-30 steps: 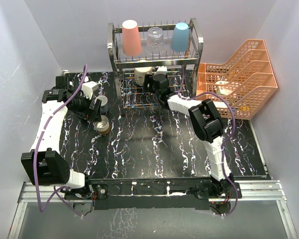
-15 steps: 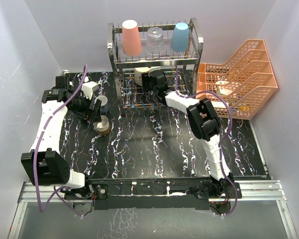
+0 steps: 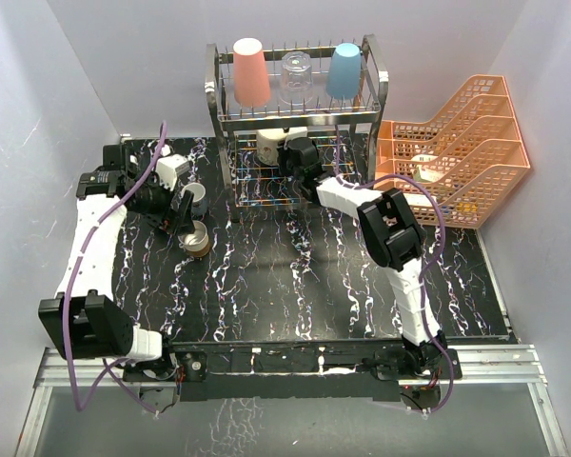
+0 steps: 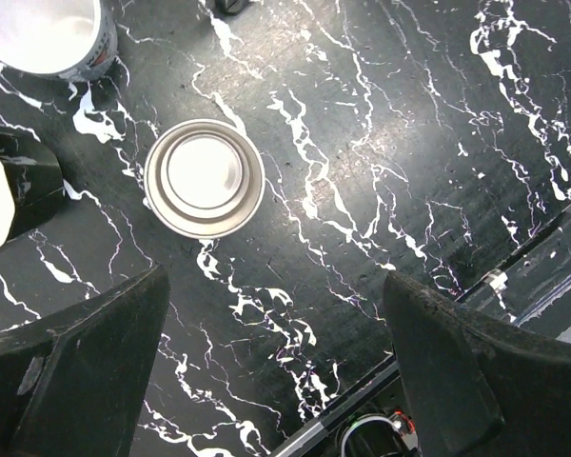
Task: Unload the cups from the dish rack
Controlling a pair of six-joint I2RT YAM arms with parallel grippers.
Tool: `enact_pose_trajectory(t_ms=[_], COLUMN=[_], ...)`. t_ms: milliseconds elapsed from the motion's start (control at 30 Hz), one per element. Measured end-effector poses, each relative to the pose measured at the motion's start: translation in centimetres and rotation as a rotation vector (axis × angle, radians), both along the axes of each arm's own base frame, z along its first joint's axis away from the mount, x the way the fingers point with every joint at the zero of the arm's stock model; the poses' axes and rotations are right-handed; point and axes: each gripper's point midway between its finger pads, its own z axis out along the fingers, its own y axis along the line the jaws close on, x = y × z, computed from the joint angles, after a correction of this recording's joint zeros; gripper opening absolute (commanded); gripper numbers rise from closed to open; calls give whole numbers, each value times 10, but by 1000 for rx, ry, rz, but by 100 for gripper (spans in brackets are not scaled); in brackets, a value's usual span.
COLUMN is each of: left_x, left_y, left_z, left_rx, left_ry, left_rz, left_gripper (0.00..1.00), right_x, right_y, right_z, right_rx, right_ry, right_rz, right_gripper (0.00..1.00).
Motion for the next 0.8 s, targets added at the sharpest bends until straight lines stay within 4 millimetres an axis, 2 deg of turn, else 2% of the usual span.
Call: enact_pose_trajectory(t_ms=[100, 267, 433, 633, 800], left_x=[-4, -15, -26, -24, -19], left_y=[-5, -15, -28, -38, -49], left_z=[9, 18, 13, 4, 5], left_rx=[-19, -49, -65, -48, -16], left_ry=[-43, -116, -159, -250, -412], left_rz=[-38, -120, -211, -288, -361], left_gripper=[92, 92, 91, 91, 89], right_x=[-10, -41, -74, -107, -128], right_y=[-2, -6, -9, -16, -17], right_z=[0, 4, 12, 28, 48], right_rx=[11, 33, 100, 238, 368], right_ry=[2, 39, 91, 152, 195], right_rz=[10, 19, 12, -12, -19], right_gripper=[8, 8, 8, 8, 8])
